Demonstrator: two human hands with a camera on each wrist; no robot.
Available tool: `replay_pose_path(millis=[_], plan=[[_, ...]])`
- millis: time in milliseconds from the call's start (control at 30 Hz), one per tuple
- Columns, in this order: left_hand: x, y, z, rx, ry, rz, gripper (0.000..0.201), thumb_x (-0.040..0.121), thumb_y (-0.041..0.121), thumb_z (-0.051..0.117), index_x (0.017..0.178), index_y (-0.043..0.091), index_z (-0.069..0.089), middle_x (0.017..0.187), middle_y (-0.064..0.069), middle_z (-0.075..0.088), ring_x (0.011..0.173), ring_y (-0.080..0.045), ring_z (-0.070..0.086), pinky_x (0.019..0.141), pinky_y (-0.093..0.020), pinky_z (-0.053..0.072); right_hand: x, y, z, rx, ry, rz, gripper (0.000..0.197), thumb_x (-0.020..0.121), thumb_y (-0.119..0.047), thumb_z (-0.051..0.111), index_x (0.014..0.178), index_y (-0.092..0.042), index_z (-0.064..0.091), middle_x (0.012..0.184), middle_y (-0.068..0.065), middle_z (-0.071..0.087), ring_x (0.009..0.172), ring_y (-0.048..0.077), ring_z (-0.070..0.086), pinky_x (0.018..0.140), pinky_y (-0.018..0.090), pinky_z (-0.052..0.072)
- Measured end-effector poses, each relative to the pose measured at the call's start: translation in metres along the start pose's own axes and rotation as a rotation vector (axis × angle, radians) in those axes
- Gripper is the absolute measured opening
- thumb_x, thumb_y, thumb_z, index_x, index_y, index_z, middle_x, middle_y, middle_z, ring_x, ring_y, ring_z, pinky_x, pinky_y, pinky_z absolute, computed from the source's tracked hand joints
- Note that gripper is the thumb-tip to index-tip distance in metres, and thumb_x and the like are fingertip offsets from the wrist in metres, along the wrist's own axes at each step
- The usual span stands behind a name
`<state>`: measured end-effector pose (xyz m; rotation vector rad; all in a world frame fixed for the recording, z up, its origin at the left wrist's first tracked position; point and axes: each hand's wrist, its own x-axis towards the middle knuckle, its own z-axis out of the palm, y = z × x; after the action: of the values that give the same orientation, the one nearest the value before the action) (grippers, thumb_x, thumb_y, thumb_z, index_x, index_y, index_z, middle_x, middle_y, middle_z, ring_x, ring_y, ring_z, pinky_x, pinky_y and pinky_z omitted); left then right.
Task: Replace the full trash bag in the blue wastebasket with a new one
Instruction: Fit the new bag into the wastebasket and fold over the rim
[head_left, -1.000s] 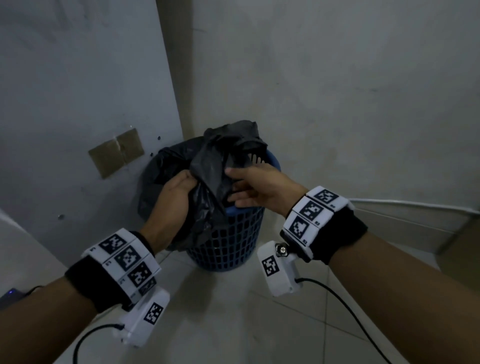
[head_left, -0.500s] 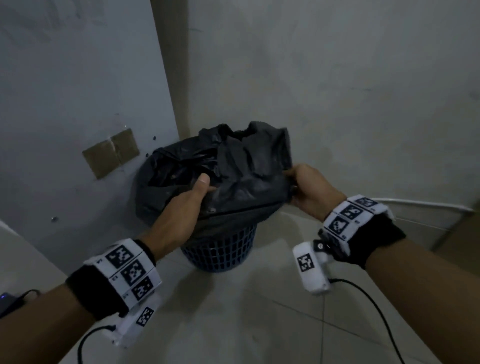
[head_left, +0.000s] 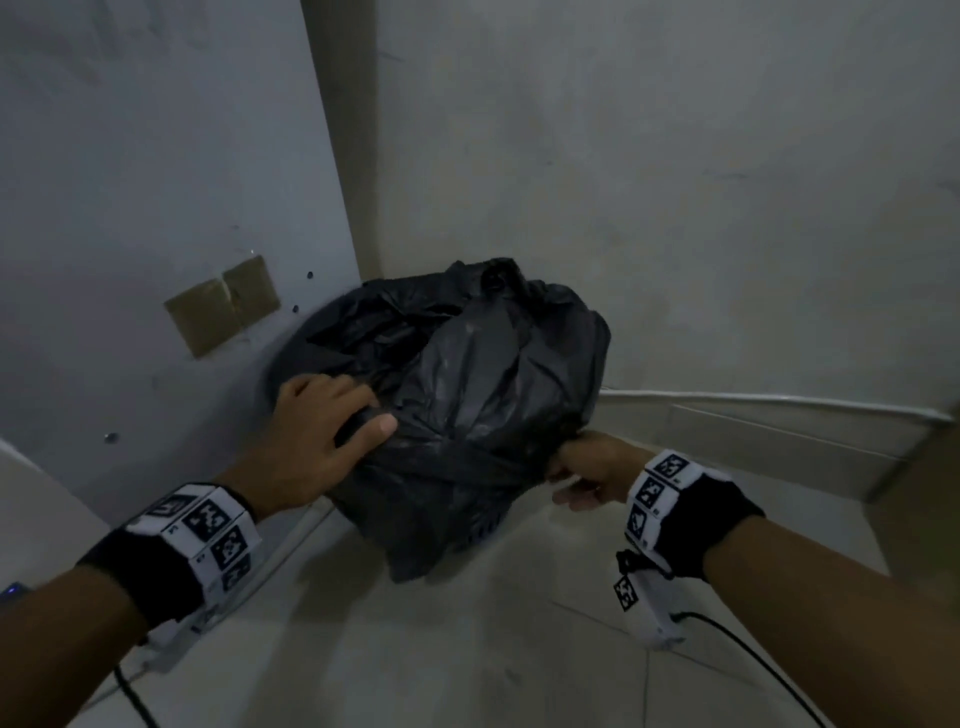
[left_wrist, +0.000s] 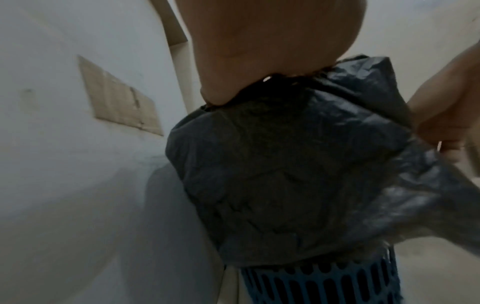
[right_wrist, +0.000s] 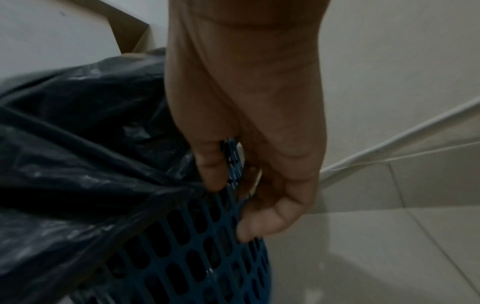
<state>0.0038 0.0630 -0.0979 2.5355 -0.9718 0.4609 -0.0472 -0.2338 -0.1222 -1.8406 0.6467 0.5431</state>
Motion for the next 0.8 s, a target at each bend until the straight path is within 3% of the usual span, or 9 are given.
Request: replay_pose_path(millis=[167, 300, 367, 433, 500, 567, 667, 733, 800], plan=[[0.001, 0.017, -0.008, -0.049, 0.26, 0.109, 0.03, 0.09, 0.029, 0.046, 0.101, 0.004, 0.059, 0.106, -0.012, 0.054, 0.097, -0.027, 0.052, 0.086, -0.037, 0.042, -0.004, -0.023, -0.009, 0.749, 0.237, -0.166, 0.045, 0.101, -0.046, 0.028, 0.097, -0.013, 0.059, 0.103, 0.012, 0.06, 0.078, 0.028, 0.056, 0.07, 0.037, 0.049], [0.009, 0.055, 0.002, 0.077, 0.13, 0.219, 0.036, 0.092, 0.044, 0.05, 0.111, 0.016, 0.064, 0.119, -0.007, 0.055, 0.111, -0.024, 0.05, 0.096, -0.038, 0.037, 0.003, -0.039, -0.02, 1.025, 0.387, -0.245, 0.08, 0.086, -0.074, 0.021, 0.122, -0.013, 0.058, 0.116, 0.01, 0.063, 0.101, 0.032, 0.059, 0.098, 0.044, 0.046], [0.009, 0.062, 0.012, 0.166, 0.018, 0.204, 0.044, 0.091, 0.055, 0.047, 0.119, 0.024, 0.06, 0.125, -0.003, 0.054, 0.116, -0.023, 0.049, 0.102, -0.042, 0.036, 0.005, -0.049, -0.025, 0.877, 0.571, -0.303, 0.088, 0.072, -0.081, 0.031, 0.116, -0.012, 0.062, 0.122, 0.014, 0.063, 0.109, 0.032, 0.059, 0.099, 0.043, 0.046], [0.007, 0.057, 0.021, 0.218, -0.041, 0.179, 0.044, 0.092, 0.055, 0.043, 0.122, 0.027, 0.056, 0.119, 0.002, 0.057, 0.112, -0.022, 0.053, 0.106, -0.044, 0.033, -0.003, -0.052, -0.023, 0.551, 0.781, -0.449, 0.051, 0.086, -0.06, 0.047, 0.094, -0.012, 0.061, 0.098, 0.012, 0.064, 0.09, 0.026, 0.058, 0.08, 0.029, 0.043], [0.004, 0.046, 0.025, 0.243, -0.027, 0.206, 0.035, 0.094, 0.045, 0.041, 0.117, 0.025, 0.058, 0.11, 0.002, 0.061, 0.102, -0.023, 0.058, 0.105, -0.044, 0.032, -0.005, -0.04, -0.018, 0.244, 0.908, -0.585, 0.027, 0.095, -0.033, 0.053, 0.085, -0.008, 0.056, 0.082, 0.01, 0.057, 0.077, 0.023, 0.051, 0.065, 0.028, 0.032], [0.0, 0.03, 0.024, 0.299, -0.005, 0.268, 0.03, 0.092, 0.035, 0.042, 0.113, 0.022, 0.058, 0.104, -0.001, 0.064, 0.097, -0.026, 0.059, 0.105, -0.047, 0.032, 0.006, -0.02, -0.015, -0.007, 0.863, -0.617, 0.022, 0.095, -0.023, 0.051, 0.08, -0.007, 0.051, 0.08, 0.016, 0.057, 0.073, 0.025, 0.05, 0.063, 0.03, 0.032], [-0.008, 0.0, 0.013, 0.376, -0.047, 0.297, 0.03, 0.09, 0.031, 0.043, 0.116, 0.022, 0.055, 0.108, -0.006, 0.063, 0.103, -0.029, 0.056, 0.107, -0.055, 0.03, 0.024, -0.002, -0.012, -0.397, 0.438, -0.373, 0.015, 0.093, -0.017, 0.049, 0.081, -0.009, 0.055, 0.073, 0.015, 0.056, 0.07, 0.029, 0.054, 0.066, 0.032, 0.046], [-0.014, -0.014, 0.003, 0.349, -0.075, 0.249, 0.036, 0.088, 0.032, 0.044, 0.121, 0.022, 0.055, 0.117, -0.007, 0.06, 0.113, -0.029, 0.052, 0.109, -0.059, 0.024, 0.02, -0.001, -0.006, -0.416, 0.17, -0.203, 0.011, 0.094, -0.016, 0.05, 0.089, -0.008, 0.058, 0.067, 0.009, 0.05, 0.059, 0.024, 0.048, 0.056, 0.027, 0.042], [-0.016, -0.012, -0.006, 0.248, -0.094, 0.206, 0.048, 0.084, 0.036, 0.046, 0.129, 0.023, 0.053, 0.129, -0.007, 0.053, 0.124, -0.027, 0.045, 0.113, -0.056, 0.018, 0.018, -0.001, -0.002, -0.235, 0.091, -0.124, 0.015, 0.097, -0.018, 0.045, 0.093, -0.007, 0.054, 0.071, 0.009, 0.051, 0.054, 0.022, 0.046, 0.053, 0.024, 0.037]])
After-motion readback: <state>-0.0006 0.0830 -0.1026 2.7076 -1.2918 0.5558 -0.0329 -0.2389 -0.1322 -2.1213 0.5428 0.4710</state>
